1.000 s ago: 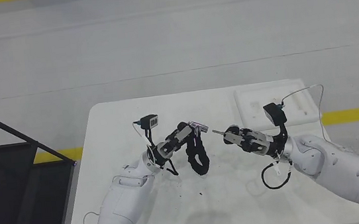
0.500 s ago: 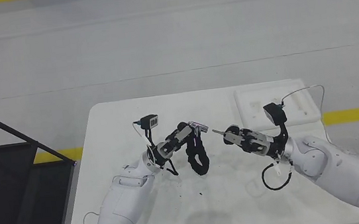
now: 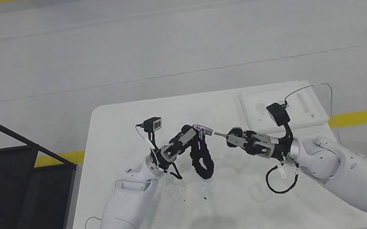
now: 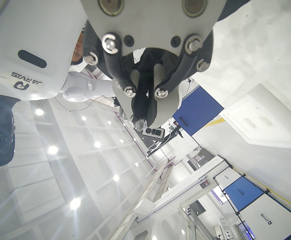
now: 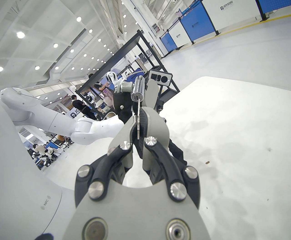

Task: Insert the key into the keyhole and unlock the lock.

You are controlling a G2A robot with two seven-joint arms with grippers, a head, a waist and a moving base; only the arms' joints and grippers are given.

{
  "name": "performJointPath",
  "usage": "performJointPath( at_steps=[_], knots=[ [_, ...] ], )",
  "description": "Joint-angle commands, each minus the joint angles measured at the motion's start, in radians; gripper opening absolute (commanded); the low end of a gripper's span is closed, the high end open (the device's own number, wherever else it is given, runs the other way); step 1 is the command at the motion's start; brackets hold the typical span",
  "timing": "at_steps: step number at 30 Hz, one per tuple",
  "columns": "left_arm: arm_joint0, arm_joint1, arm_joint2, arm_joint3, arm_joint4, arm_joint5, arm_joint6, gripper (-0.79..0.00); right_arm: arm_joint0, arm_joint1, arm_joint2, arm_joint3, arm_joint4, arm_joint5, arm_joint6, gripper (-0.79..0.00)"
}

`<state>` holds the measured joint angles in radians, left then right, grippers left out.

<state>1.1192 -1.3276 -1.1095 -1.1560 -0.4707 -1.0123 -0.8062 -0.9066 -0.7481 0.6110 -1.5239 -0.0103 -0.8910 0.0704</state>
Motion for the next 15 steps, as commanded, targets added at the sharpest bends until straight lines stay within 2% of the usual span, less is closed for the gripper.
performJointPath(
  at_steps=[1,15],
  knots=[
    [0.0,0.0,0.0,0.0,0.0,0.0,0.0,-0.785,-0.008,-0.002,0.012,-0.001,0.001,0.0,0.009,-0.785],
    [0.0,0.0,0.0,0.0,0.0,0.0,0.0,-0.785,-0.052,-0.025,0.072,0.009,0.016,-0.017,0.058,-0.785]
  ],
)
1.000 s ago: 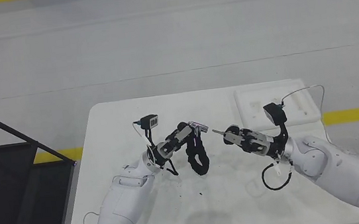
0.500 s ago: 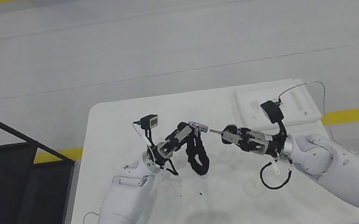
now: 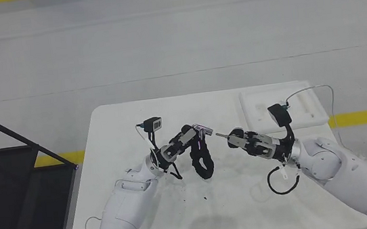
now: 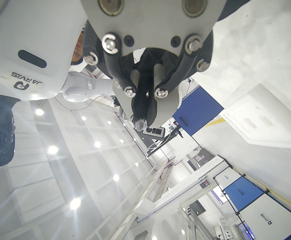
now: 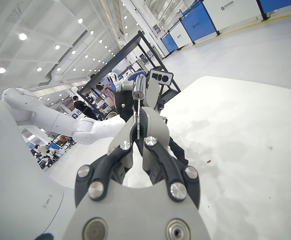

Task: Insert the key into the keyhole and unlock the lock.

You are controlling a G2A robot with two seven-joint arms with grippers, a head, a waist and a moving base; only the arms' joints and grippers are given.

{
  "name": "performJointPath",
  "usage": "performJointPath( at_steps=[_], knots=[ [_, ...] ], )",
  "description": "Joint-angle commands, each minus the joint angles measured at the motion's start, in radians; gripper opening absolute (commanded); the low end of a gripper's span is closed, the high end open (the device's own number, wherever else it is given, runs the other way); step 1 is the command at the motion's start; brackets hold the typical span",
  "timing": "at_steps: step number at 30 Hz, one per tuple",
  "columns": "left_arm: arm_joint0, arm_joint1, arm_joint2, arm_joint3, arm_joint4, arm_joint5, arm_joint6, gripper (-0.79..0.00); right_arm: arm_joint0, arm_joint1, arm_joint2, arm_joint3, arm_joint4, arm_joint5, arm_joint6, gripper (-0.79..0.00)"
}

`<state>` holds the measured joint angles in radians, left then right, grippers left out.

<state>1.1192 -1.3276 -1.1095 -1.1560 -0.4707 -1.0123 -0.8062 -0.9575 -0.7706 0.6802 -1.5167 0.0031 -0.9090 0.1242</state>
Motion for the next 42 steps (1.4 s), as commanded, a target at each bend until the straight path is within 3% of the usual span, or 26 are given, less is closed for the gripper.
performJointPath(
  at_steps=[1,42],
  knots=[
    [0.0,0.0,0.0,0.0,0.0,0.0,0.0,-0.785,-0.001,-0.005,0.005,0.003,0.005,0.001,0.009,-0.785],
    [0.0,0.0,0.0,0.0,0.0,0.0,0.0,-0.785,-0.049,-0.085,0.113,0.03,0.029,-0.008,0.145,-0.785]
  ],
)
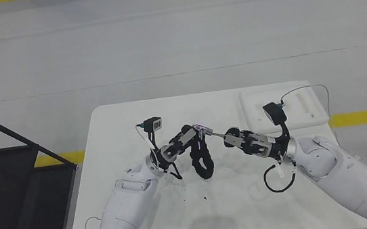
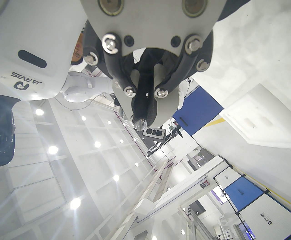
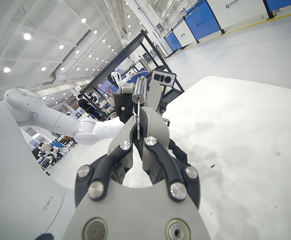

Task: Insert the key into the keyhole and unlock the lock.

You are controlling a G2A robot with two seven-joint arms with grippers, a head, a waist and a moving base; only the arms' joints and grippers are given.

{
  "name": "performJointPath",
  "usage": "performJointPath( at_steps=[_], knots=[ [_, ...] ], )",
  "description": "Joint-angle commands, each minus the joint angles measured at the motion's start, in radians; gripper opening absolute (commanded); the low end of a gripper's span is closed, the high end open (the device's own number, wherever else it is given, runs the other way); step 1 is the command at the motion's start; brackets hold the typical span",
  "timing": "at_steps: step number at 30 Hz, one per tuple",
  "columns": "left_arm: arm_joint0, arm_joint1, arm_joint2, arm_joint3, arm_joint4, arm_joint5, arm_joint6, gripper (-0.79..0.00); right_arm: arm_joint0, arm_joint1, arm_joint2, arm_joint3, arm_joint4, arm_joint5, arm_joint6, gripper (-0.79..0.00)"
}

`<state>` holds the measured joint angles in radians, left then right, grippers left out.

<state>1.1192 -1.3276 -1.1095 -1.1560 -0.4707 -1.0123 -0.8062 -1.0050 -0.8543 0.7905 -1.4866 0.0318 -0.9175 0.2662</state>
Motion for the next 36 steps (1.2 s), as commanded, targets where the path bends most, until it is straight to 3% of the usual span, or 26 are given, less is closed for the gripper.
performJointPath(
  at_steps=[1,36],
  knots=[
    [0.0,0.0,0.0,0.0,0.0,0.0,0.0,-0.785,-0.003,-0.003,0.006,0.001,0.001,0.0,0.004,-0.785],
    [0.0,0.0,0.0,0.0,0.0,0.0,0.0,-0.785,-0.024,-0.053,0.066,0.01,0.019,0.006,0.101,-0.785]
  ],
)
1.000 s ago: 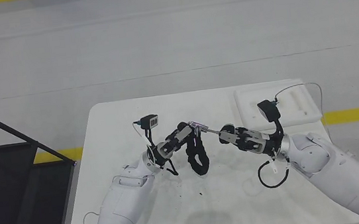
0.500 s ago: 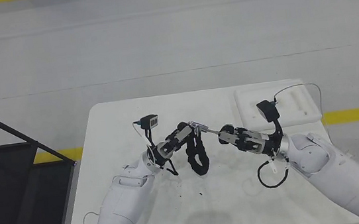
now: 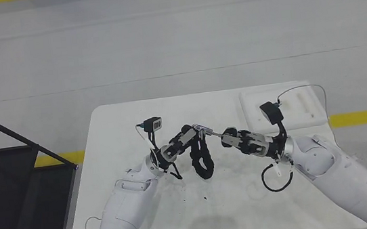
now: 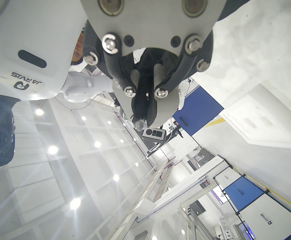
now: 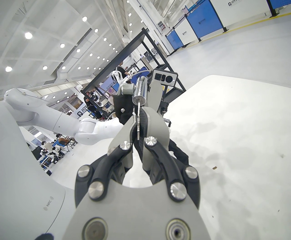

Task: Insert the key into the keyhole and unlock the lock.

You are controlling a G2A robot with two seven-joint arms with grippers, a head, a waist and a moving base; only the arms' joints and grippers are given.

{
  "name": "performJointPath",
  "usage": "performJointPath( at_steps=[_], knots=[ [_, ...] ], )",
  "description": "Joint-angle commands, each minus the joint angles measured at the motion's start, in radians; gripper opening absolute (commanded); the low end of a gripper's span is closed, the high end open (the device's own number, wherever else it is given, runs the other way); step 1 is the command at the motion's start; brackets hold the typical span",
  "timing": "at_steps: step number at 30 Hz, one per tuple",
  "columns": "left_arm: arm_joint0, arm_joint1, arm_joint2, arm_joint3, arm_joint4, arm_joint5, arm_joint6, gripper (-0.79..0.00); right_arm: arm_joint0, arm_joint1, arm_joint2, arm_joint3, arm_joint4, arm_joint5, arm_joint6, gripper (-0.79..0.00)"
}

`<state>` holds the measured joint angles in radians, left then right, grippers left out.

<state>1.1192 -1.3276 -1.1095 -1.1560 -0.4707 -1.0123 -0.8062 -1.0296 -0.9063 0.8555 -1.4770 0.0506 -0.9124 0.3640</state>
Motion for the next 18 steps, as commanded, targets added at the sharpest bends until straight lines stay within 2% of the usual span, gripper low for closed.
performJointPath(
  at_steps=[1,18],
  knots=[
    [0.0,0.0,0.0,0.0,0.0,0.0,0.0,-0.785,0.001,-0.003,0.002,0.0,0.002,0.002,0.006,-0.785],
    [0.0,0.0,0.0,0.0,0.0,0.0,0.0,-0.785,0.008,-0.027,0.012,0.013,0.018,0.011,0.06,-0.785]
  ],
)
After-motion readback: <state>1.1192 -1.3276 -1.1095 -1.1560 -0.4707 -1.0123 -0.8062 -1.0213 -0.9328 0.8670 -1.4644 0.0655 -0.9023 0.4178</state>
